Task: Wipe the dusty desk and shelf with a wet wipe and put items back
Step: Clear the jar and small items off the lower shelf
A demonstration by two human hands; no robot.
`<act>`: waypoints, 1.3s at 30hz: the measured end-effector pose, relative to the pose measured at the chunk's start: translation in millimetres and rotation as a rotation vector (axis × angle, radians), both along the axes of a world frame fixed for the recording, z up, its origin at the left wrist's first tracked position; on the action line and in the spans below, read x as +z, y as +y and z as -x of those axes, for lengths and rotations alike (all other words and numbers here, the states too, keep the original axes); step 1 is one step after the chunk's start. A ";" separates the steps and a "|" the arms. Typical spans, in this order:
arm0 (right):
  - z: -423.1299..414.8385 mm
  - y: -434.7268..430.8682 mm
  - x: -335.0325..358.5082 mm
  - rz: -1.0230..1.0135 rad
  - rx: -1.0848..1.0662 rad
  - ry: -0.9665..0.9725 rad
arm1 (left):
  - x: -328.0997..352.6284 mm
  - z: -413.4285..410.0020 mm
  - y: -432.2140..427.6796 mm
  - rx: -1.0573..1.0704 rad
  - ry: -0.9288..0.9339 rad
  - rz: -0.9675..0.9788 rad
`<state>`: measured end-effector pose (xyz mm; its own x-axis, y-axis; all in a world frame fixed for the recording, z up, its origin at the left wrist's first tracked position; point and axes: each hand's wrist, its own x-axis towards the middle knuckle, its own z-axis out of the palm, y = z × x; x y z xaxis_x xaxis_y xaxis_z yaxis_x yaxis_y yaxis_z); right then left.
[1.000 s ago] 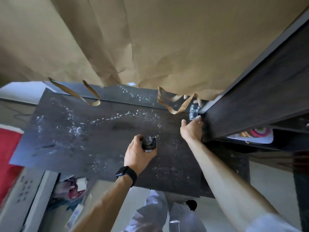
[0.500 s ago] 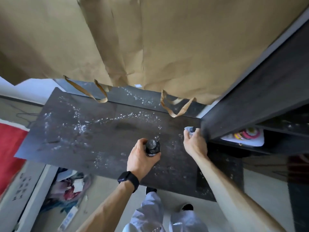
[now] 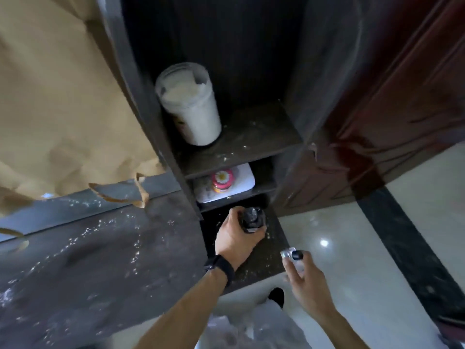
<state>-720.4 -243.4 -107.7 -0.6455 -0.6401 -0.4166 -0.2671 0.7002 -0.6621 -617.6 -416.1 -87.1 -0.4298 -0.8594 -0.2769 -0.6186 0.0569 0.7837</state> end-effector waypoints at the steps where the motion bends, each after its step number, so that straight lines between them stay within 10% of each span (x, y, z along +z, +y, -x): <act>1: 12.8 12.4 -0.5 0.005 -0.032 -0.009 | 1.8 23.8 4.3 0.007 -0.003 0.001; 10: 104.7 69.6 -13.8 0.034 -0.031 -0.022 | -10.9 150.3 -15.7 0.258 -0.120 0.010; 28: 144.9 49.2 -29.0 0.128 0.146 -0.033 | -39.6 146.7 10.2 0.271 -0.063 0.167; 32: 146.1 40.8 -26.5 0.114 0.164 -0.064 | -56.3 130.1 20.9 -0.021 -0.398 0.494; 39: 145.2 35.8 -31.8 0.162 0.209 -0.035 | -37.5 141.1 -8.4 -0.245 -0.714 0.478</act>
